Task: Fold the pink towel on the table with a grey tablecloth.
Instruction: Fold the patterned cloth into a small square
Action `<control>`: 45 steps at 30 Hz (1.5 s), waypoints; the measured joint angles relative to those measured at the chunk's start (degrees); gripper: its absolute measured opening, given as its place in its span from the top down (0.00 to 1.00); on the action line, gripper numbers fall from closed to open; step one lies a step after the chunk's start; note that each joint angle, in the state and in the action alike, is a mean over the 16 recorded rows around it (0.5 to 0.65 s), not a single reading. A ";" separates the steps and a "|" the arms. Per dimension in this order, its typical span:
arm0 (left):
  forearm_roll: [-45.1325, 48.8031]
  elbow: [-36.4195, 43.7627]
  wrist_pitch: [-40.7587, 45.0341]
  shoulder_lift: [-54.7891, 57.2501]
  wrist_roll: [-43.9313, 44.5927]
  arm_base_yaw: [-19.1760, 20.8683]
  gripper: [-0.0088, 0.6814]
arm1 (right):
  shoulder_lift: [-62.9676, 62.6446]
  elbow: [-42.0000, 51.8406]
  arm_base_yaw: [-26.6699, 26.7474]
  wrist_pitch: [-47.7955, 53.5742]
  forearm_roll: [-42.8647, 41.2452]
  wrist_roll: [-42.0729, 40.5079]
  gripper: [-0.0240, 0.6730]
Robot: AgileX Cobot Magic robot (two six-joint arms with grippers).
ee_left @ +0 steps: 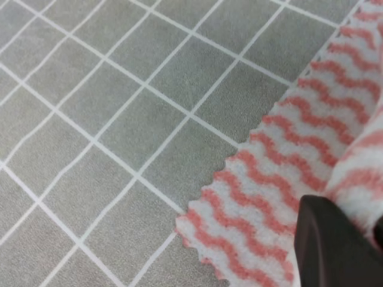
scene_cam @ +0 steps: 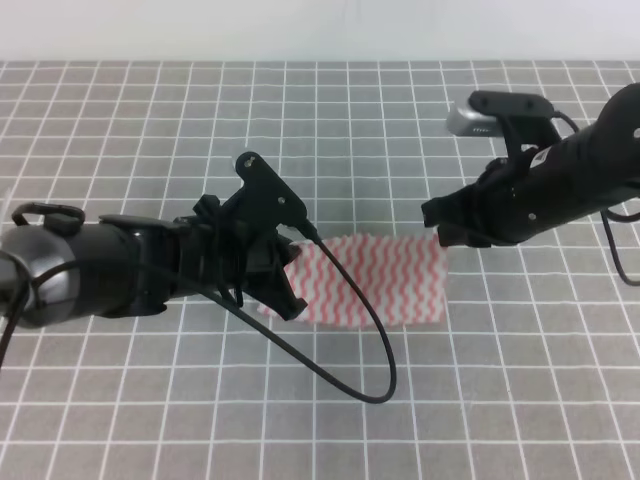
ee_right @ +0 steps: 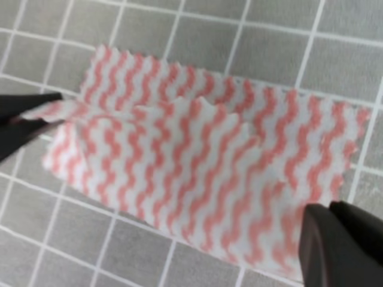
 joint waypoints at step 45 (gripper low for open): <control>-0.08 -0.08 -0.38 2.80 0.56 0.00 0.99 | 10.88 -0.01 -0.74 -9.51 2.45 0.14 0.99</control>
